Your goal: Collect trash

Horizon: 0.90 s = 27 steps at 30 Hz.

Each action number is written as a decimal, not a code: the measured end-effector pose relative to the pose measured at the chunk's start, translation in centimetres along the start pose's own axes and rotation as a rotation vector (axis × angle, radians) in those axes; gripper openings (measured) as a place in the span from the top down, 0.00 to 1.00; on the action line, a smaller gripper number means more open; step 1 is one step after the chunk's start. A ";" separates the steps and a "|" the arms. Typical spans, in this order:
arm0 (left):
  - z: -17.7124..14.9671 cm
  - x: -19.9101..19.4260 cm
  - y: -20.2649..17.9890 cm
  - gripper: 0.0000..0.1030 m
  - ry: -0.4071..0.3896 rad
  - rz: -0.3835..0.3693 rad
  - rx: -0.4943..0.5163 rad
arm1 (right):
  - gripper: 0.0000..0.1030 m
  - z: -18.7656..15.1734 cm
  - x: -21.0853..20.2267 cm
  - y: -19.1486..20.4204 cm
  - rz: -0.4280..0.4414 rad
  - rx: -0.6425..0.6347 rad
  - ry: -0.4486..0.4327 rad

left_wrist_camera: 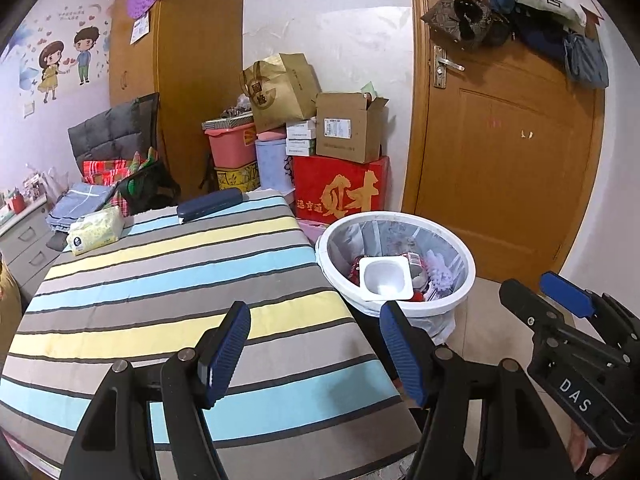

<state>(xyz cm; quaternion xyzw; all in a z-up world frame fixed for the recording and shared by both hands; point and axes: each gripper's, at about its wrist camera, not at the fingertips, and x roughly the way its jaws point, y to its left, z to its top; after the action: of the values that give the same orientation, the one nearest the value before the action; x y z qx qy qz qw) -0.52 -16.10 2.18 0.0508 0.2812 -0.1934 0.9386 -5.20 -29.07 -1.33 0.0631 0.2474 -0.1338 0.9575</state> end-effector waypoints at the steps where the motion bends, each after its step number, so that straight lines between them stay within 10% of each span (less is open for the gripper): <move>1: 0.0 0.0 0.0 0.35 -0.001 -0.001 -0.002 | 0.46 0.0 0.0 0.0 -0.005 -0.002 0.002; 27: -0.1 -0.3 0.2 0.35 0.010 0.013 -0.014 | 0.46 0.2 -0.4 0.2 -0.012 -0.004 0.000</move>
<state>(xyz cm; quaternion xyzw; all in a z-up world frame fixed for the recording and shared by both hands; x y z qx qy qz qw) -0.70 -15.79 2.26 0.0469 0.2868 -0.1852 0.9388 -5.41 -28.85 -0.93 0.0599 0.2480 -0.1389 0.9569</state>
